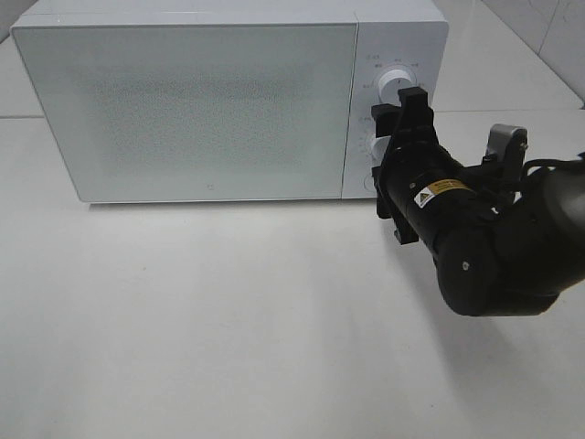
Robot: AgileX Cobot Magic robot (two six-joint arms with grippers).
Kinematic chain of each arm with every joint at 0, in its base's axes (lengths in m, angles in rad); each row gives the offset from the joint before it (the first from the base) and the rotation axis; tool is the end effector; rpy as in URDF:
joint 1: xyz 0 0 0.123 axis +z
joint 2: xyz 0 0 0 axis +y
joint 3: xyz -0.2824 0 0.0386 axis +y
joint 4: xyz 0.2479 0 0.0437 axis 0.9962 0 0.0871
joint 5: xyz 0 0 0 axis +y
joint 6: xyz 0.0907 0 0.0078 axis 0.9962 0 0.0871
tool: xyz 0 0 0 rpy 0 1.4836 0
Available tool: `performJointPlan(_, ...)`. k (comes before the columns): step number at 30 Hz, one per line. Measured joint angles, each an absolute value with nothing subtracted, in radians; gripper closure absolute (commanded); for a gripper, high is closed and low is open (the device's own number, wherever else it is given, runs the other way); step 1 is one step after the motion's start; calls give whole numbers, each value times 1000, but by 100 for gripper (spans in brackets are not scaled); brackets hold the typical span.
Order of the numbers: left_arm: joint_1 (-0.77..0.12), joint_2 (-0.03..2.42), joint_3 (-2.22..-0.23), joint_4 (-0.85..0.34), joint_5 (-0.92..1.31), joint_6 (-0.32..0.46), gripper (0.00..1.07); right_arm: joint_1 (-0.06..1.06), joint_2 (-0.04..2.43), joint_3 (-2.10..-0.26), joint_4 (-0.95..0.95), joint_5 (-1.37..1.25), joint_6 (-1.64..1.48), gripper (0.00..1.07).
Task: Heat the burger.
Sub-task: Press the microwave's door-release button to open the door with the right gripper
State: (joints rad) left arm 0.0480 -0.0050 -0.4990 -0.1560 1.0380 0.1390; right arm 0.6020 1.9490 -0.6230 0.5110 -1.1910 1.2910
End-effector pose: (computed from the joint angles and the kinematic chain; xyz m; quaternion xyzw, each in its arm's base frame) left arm -0.0045 -0.0124 0.2795 0.0406 0.8426 -0.0279 0.5362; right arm 0.2899 0.1490 0.1333 0.4528 0.5816 0.4802 0.4756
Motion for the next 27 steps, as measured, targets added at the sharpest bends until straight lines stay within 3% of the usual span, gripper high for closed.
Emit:
performJointPlan(8,48,-5,-499,-156,1038,139,9,602,1827,-556,389,-1002,1151,32)
performJointPlan(13,48,-5,-499,-156,1038,139,9,602,1681,-552,222,-662,937,32)
performJointPlan(16,48,-5,-499,-156,1038,139,9,602,1663,-551,209,-610,908,32)
performJointPlan(18,48,-5,-499,-156,1038,139,9,602,1599,-551,200,-422,789,32)
performJointPlan(27,48,-5,-499,-156,1038,139,9,602,1496,-622,203,-26,454,32)
